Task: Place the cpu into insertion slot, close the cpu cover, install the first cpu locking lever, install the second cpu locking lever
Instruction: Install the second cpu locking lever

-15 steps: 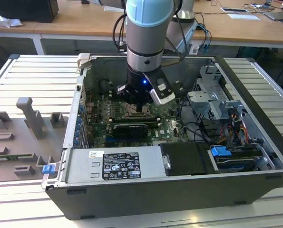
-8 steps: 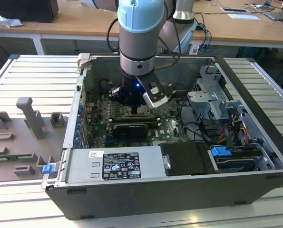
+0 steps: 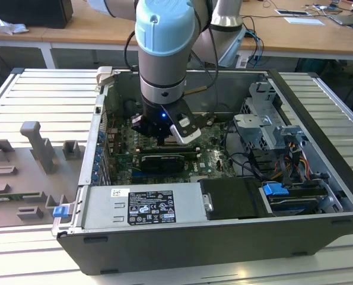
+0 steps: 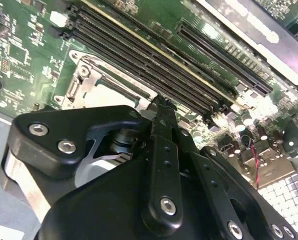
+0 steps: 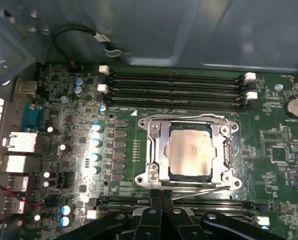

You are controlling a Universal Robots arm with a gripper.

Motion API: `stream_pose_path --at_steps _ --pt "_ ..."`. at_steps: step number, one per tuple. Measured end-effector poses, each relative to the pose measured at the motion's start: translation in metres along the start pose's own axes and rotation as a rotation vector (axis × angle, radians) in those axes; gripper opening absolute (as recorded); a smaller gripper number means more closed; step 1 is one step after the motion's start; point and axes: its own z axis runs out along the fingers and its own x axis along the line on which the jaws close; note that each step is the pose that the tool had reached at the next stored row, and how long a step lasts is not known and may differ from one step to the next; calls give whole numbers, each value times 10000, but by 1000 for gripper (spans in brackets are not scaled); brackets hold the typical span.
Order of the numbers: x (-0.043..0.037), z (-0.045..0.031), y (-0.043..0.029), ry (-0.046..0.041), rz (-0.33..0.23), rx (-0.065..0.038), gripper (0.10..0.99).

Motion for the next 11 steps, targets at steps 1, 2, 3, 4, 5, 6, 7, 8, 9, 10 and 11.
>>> stream_pose_path --at_steps 1,2,3,4,5,6,7,8,9,10,11 --pt "12 5 -4 5 -27 -28 106" --pt "22 14 -7 11 -60 -58 106" --pt "28 27 -9 17 -96 -88 106" --pt "32 38 -12 23 -125 -110 106" --pt "44 58 -16 27 -147 -144 106" --pt "52 70 -19 28 -154 -157 106" --pt "68 83 -21 29 -160 -168 106" --pt "87 100 -24 29 -164 -182 106" --pt "91 119 -28 27 -166 -194 106" --pt "91 133 -31 27 -168 -205 106" --pt "92 145 -35 26 -169 -234 106"
